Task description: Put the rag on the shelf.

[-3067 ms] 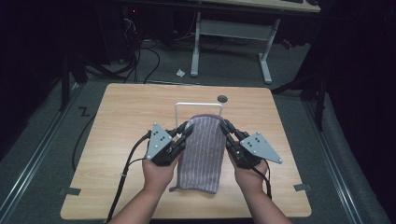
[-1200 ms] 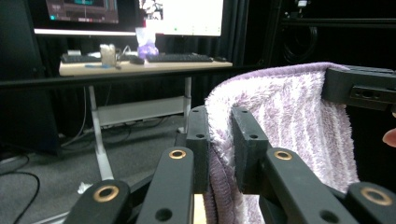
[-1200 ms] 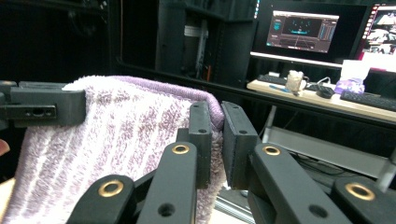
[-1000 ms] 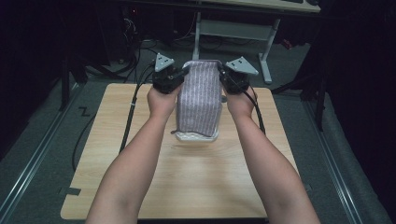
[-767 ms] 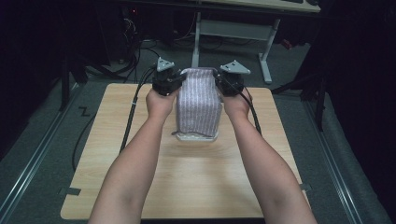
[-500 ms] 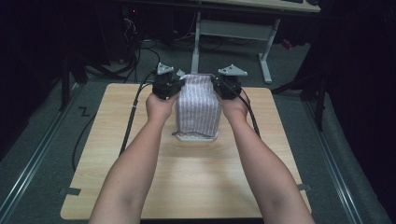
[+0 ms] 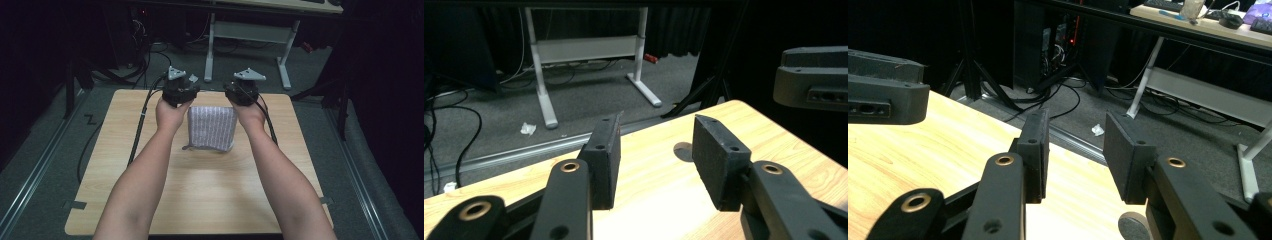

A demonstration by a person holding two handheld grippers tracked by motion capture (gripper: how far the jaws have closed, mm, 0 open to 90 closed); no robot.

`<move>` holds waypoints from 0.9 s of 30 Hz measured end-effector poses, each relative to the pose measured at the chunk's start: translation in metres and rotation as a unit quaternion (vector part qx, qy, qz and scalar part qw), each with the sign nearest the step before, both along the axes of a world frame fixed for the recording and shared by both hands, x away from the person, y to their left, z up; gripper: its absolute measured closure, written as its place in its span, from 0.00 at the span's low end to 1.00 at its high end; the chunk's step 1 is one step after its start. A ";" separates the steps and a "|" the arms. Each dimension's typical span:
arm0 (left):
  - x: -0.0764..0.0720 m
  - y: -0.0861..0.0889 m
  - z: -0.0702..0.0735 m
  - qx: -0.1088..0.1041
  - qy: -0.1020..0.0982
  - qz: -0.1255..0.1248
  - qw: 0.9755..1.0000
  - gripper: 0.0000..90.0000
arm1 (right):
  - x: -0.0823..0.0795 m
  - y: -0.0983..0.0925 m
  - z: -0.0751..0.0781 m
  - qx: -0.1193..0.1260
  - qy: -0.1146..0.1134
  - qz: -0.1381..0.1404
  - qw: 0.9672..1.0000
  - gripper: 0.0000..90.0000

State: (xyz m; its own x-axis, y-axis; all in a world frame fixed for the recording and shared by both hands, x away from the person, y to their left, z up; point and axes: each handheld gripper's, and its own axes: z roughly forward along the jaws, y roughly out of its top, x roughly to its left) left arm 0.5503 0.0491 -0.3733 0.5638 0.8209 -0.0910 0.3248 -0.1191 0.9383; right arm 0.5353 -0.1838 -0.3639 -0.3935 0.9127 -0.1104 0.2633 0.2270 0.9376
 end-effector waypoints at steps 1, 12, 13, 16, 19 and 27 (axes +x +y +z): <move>-0.001 0.000 0.001 -0.002 -0.001 0.000 1.000 0.61 | 0.000 0.000 0.000 0.000 0.000 0.000 1.000 0.70; -0.024 0.009 0.013 -0.027 -0.016 -0.001 1.000 0.61 | -0.022 -0.009 0.012 -0.001 -0.008 0.010 1.000 0.69; -0.027 0.011 0.015 -0.028 -0.019 0.000 0.999 0.61 | -0.028 -0.013 0.014 0.002 -0.010 0.012 1.000 0.69; -0.035 0.013 0.018 -0.026 -0.026 -0.002 0.999 0.61 | -0.034 -0.016 0.016 0.000 -0.012 0.012 1.000 0.69; -0.044 0.014 0.020 -0.022 -0.031 -0.008 0.999 0.61 | -0.043 -0.021 0.017 0.004 -0.011 0.014 1.000 0.69; -0.069 0.021 0.008 -0.025 -0.039 -0.020 0.999 0.61 | -0.072 -0.032 0.008 0.005 -0.012 0.028 1.000 0.67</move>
State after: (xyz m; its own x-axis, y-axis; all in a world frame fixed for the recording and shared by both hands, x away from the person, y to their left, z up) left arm 0.4812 0.0699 -0.3652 0.6037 0.7925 -0.0867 0.2469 -0.0824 0.9655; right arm 0.4635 -0.2159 -0.3563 -0.4407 0.8907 -0.1111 0.2287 0.2311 0.9457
